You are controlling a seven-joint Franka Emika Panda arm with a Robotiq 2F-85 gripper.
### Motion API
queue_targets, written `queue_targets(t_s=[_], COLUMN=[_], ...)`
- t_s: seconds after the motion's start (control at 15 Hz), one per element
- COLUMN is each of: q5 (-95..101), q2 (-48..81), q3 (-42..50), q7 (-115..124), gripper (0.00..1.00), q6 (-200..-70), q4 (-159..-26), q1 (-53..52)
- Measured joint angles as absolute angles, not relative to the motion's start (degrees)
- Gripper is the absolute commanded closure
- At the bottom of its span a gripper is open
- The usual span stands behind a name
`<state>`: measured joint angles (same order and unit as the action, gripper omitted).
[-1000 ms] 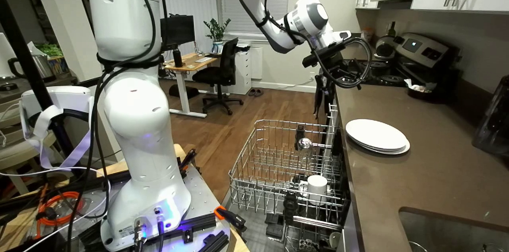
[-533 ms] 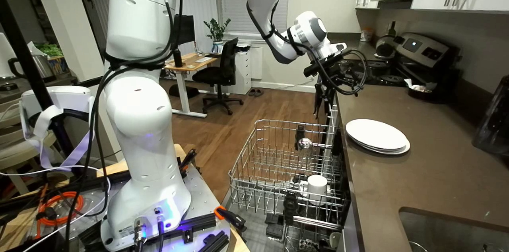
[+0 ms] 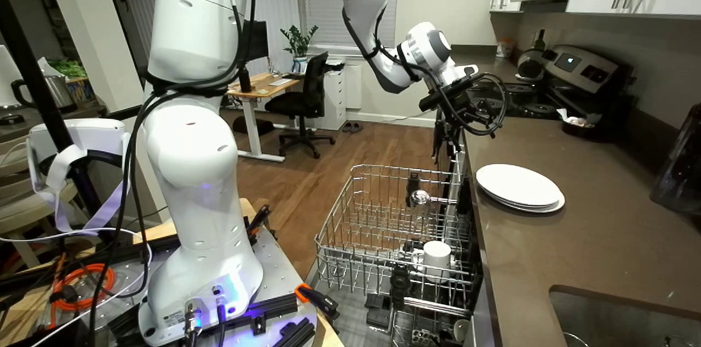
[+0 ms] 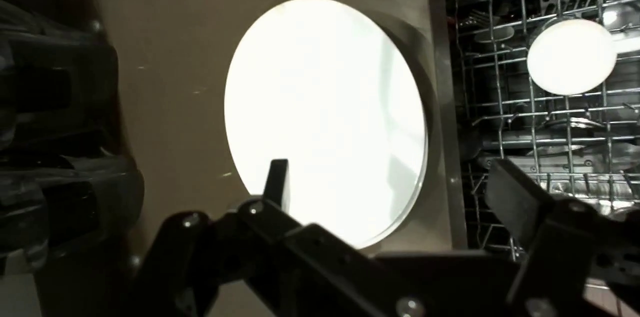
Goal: Put one plate inside the dishwasher
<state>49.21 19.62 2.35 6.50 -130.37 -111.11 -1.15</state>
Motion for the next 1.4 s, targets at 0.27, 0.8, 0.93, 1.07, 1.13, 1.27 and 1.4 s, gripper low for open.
queue_targets(t_s=[0.27,0.8,0.93,1.07,1.13,1.27,1.4], q5=[55.12,60.7,60.58,60.56,60.56,60.56,60.56], q2=[23.19,30.68,31.99,32.81,33.11,33.47,33.54], q3=[4.62,7.89,7.87,7.78,7.73,7.59,7.43], q7=[13.14,25.28,27.82,29.91,30.76,32.09,32.97], gripper=[0.0,0.0,0.0,0.0,0.0,0.0,0.0], q6=[-130.32,-130.34,-130.53,-130.63,-130.63,-130.64,-130.66], q4=[-109.8,-103.57,-102.29,-101.36,-101.02,-100.55,-100.38], q1=[-1.74,-1.57,-1.57,-1.66,-1.72,-1.78,-1.8])
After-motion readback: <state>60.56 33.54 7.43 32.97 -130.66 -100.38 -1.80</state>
